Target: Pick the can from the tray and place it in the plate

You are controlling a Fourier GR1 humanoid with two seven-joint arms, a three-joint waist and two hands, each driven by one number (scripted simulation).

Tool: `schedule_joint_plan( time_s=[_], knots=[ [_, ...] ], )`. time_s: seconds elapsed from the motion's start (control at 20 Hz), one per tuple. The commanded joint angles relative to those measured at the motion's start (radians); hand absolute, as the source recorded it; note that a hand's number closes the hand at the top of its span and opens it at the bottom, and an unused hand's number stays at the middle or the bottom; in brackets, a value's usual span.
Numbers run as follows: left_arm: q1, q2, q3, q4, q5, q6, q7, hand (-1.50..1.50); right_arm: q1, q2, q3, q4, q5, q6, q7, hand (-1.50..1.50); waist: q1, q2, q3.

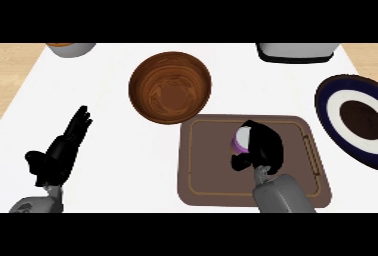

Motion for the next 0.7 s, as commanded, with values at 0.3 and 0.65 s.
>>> schedule_joint_plan(
  time_s=[0.3, 0.65],
  knots=[
    [0.073, 0.014, 0.064, 0.0, 0.021, 0.031, -0.014, 0.0, 0.302, -0.457, -0.363, -0.073, -0.242, -0.138, -0.461, 1.5, -0.137, -0.006, 0.022],
    [0.113, -0.011, 0.051, -0.007, 0.017, 0.034, -0.041, 0.0, 0.425, -0.624, -0.631, 0.031, -0.521, -0.152, -0.889, 1.5, -0.122, -0.007, 0.021]
  ],
)
